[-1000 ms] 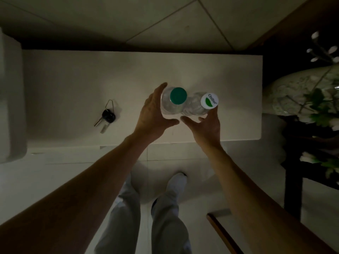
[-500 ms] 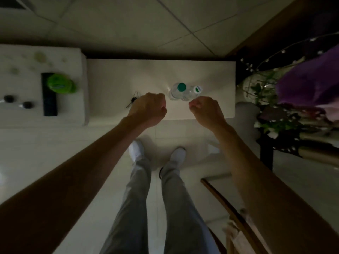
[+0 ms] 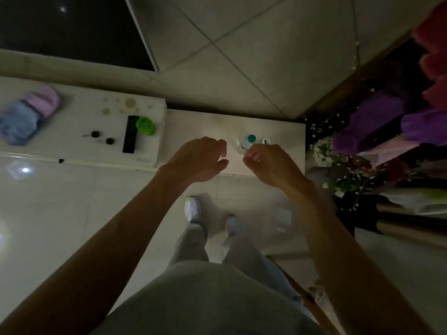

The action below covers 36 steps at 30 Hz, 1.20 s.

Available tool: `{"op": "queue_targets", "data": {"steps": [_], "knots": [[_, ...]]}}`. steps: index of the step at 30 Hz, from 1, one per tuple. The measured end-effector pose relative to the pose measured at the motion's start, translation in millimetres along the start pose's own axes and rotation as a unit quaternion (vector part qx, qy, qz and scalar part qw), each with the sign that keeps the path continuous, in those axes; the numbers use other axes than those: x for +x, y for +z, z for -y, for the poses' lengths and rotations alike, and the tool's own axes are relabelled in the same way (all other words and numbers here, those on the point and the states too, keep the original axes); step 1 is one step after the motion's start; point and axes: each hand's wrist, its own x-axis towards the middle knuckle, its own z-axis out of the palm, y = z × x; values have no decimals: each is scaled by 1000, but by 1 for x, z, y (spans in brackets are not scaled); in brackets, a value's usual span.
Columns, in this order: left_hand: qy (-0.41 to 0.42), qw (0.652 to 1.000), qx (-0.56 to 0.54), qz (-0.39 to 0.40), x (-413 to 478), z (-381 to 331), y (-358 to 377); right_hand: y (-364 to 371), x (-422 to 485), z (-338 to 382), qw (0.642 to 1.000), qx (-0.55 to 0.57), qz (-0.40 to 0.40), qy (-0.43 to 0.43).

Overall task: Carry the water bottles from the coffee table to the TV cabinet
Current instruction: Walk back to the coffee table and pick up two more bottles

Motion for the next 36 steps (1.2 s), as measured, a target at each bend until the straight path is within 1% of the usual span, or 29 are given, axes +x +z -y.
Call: {"op": "queue_targets", "data": {"steps": [7, 12, 17, 23, 28, 32, 36], "knots": [[-58, 997, 29, -42, -80, -33, -8, -10, -50, 9, 994, -66, 44, -79], [-129, 990, 12, -58, -133, -52, -1, -24, -74, 18, 981, -107, 53, -150], [-195, 977, -13, -81, -191, -59, -3, -25, -91, 54, 964, -147, 67, -212], [-282, 950, -22, -134, -280, -41, -8, -5, -120, 127, 938, -181, 76, -286], [-347, 921, -45, -171, -379, -17, 2, 26, -167, 217, 905, -203, 94, -361], [-397, 892, -69, -203, -466, 0, 23, 75, -220, 291, 871, -221, 102, -426], [-442, 866, -109, -208, -549, 14, 55, 139, -271, 350, 833, -258, 134, -470]]}}
